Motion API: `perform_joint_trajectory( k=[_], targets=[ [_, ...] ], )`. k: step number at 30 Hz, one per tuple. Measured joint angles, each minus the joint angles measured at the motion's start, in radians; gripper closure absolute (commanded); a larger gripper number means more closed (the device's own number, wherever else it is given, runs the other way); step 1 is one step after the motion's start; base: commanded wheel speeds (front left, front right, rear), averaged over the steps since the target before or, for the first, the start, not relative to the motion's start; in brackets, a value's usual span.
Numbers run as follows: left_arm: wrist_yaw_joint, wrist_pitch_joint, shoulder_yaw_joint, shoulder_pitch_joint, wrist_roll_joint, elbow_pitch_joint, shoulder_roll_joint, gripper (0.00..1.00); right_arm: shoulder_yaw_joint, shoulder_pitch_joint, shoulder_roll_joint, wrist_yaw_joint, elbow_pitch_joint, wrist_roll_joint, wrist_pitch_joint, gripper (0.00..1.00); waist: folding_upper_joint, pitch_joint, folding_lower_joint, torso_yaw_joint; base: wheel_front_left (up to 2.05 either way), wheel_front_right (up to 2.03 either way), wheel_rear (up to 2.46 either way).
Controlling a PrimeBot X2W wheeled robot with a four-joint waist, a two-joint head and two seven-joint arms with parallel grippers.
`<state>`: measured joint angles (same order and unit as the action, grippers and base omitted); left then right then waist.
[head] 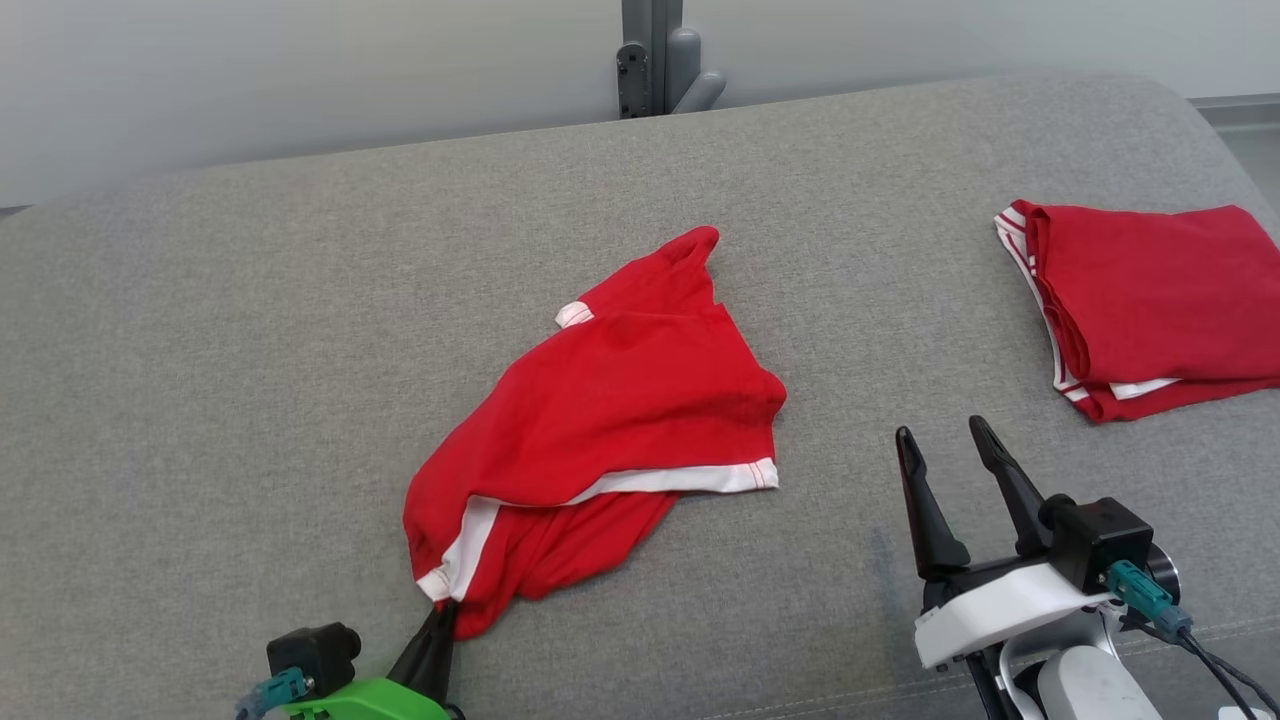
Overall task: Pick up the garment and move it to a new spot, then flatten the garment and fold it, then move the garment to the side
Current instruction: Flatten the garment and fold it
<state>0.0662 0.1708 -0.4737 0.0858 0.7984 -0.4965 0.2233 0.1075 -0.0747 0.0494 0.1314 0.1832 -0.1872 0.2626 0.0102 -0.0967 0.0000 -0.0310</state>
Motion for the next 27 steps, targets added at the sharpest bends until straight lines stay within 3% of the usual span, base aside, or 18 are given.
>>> perform_joint_trajectory(
  k=[5, 6, 7, 8, 9, 10, 27],
  targets=[
    [0.0, 0.054, -0.002, 0.048, -0.032, -0.079, -0.029, 1.0, -0.004, 0.0, 0.0, 0.0, 0.0, 0.0, 0.0, 0.0, -0.0001, 0.0, 0.0, -0.011, 0.0, 0.0, 0.0],
    [0.0, 0.062, 0.001, 0.054, -0.036, -0.084, -0.033, 0.71, -0.007, 0.0, 0.0, 0.0, -0.002, 0.0, 0.0, 0.0, -0.0001, -0.001, 0.0, -0.012, 0.0, 0.0, 0.0],
    [0.0, 0.068, 0.005, 0.058, -0.041, -0.087, -0.036, 0.54, -0.01, 0.0, 0.0, 0.0, -0.002, 0.0, 0.0, 0.0, 0.0, -0.001, 0.0, -0.013, 0.0, 0.0, 0.0],
    [0.0, 0.073, 0.007, 0.061, -0.047, -0.089, -0.037, 0.25, -0.013, 0.0, 0.0, 0.0, -0.003, 0.0, 0.0, 0.0, -0.0001, 0.0, 0.0, -0.013, 0.0, 0.0, 0.0],
    [0.0, 0.077, 0.009, 0.062, -0.053, -0.089, -0.036, 0.08, -0.015, 0.0, 0.0, 0.0, -0.004, 0.001, 0.0, 0.0, 0.0, 0.0, 0.0, -0.012, 0.0, 0.0, 0.0],
    [0.0, 0.079, 0.014, 0.063, -0.057, -0.088, -0.036, 0.0, -0.017, 0.0, 0.0, 0.0, -0.004, 0.003, 0.0, 0.0, 0.0, 0.0, 0.0, -0.011, 0.0, 0.0, 0.0],
    [-0.04, 0.092, 0.099, 0.021, -0.133, 0.059, -0.02, 0.0, -0.035, 0.004, 0.0, 0.0, -0.007, 0.004, 0.0, 0.0, 0.0, 0.028, 0.0, 0.022, 0.0, 0.0, 0.0]
  ],
)
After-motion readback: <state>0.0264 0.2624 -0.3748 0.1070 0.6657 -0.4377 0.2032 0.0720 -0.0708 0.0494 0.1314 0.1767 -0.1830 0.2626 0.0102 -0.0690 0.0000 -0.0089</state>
